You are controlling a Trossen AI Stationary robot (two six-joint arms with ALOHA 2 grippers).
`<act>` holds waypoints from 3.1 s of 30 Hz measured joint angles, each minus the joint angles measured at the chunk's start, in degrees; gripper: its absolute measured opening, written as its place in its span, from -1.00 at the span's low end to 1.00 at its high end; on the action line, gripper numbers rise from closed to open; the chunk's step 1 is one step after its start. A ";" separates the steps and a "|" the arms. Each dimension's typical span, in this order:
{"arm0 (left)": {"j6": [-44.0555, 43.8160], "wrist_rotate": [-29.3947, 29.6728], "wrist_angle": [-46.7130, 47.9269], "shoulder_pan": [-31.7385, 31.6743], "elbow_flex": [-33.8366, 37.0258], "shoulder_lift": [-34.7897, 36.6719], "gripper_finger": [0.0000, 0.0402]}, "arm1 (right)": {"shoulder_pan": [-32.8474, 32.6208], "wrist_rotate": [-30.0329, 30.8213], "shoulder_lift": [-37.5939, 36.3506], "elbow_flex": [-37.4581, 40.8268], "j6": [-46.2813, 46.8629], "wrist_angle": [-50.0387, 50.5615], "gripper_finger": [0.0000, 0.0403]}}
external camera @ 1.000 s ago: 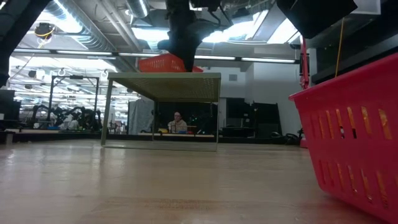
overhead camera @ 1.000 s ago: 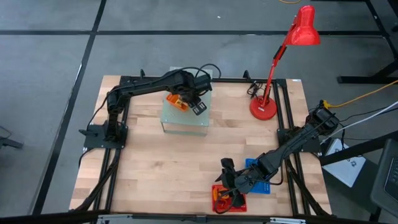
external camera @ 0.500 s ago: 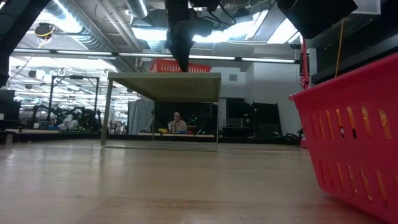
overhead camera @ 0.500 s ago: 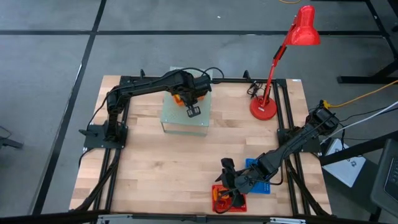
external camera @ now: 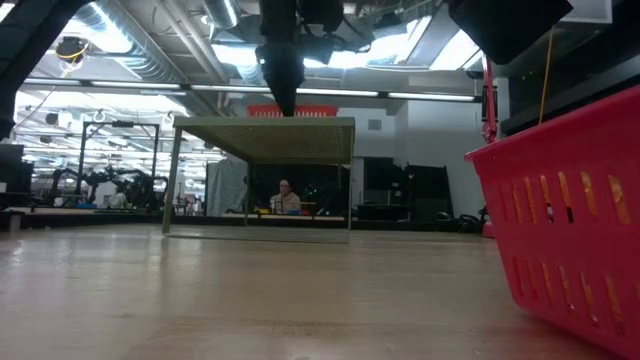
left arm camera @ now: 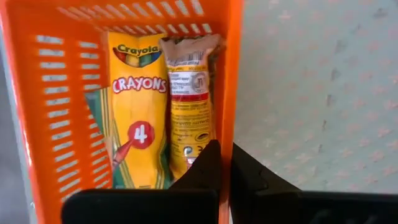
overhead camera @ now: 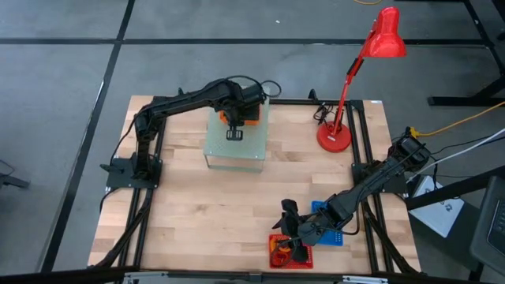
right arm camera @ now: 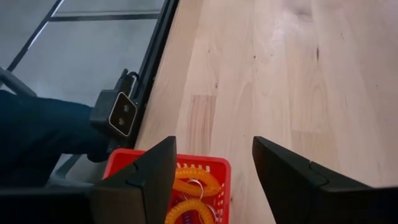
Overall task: Pick & Place Office Desk Supplies
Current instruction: Put the orange bin on the shelf
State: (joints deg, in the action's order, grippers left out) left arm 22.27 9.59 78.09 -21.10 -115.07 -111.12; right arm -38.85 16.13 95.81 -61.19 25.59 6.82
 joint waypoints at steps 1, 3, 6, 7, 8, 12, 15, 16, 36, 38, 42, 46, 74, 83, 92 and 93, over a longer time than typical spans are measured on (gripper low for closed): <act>0.25 -0.15 0.08 -0.89 0.00 0.01 -0.98 | 0.00 0.23 0.00 0.00 0.63 -0.08 0.07; 1.37 -0.19 0.36 -2.35 0.00 0.09 -0.98 | 0.00 1.02 0.00 0.00 1.26 -0.18 0.07; 3.42 0.57 1.23 -4.16 0.00 0.59 -0.98 | 0.02 1.46 0.00 0.00 1.47 -0.26 0.07; 3.70 0.70 1.30 -4.85 0.02 0.79 -0.98 | 0.02 1.46 0.00 0.00 1.48 -0.35 0.07; 3.92 0.51 1.28 -5.53 0.04 1.06 -0.98 | 0.05 1.46 0.00 0.00 1.47 -0.38 0.07; 6.10 -0.39 1.42 -7.46 0.04 2.19 -0.98 | 0.28 2.86 0.00 0.00 1.43 -0.44 0.07; 7.35 -0.59 0.93 -7.98 0.04 2.48 -0.98 | 0.39 3.96 0.00 0.00 1.43 -0.61 0.07; 7.52 -0.62 0.78 -7.98 0.04 2.48 -0.98 | 0.43 4.01 0.00 0.00 1.41 -0.62 0.07; 9.67 -1.43 -3.49 -7.88 0.05 2.30 -0.98 | 0.68 3.99 0.00 0.00 1.39 -0.58 0.07; 9.91 -1.68 -3.66 -8.05 0.06 2.30 -0.98 | 0.68 3.99 0.00 0.00 1.38 -0.56 0.07; 10.88 -1.81 -4.64 -8.05 0.04 2.30 -0.98 | 0.68 3.99 0.00 0.00 0.97 -0.56 0.07; 11.45 -1.77 -6.70 -8.35 0.04 2.30 -0.98 | 0.67 3.99 0.00 0.00 0.97 -0.53 0.07; 17.06 -0.91 -7.74 -11.61 0.04 -0.68 -0.99 | 1.16 3.99 0.00 0.00 0.82 -0.42 0.07; 16.71 -0.99 -7.48 -11.94 0.00 -0.82 -0.99 | 1.18 3.99 0.00 0.00 0.54 -0.42 0.07; 16.66 -0.69 -7.42 -11.88 0.00 -0.82 -0.98 | 1.18 3.99 0.00 0.00 0.54 -0.40 0.07; 16.67 -0.35 -7.44 -11.70 0.00 -0.82 -0.96 | 1.16 3.97 0.00 0.00 0.54 -0.40 0.07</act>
State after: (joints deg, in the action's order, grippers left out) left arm 38.95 9.24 70.65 -32.80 -115.07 -111.94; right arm -37.69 20.10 95.81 -61.19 26.13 6.42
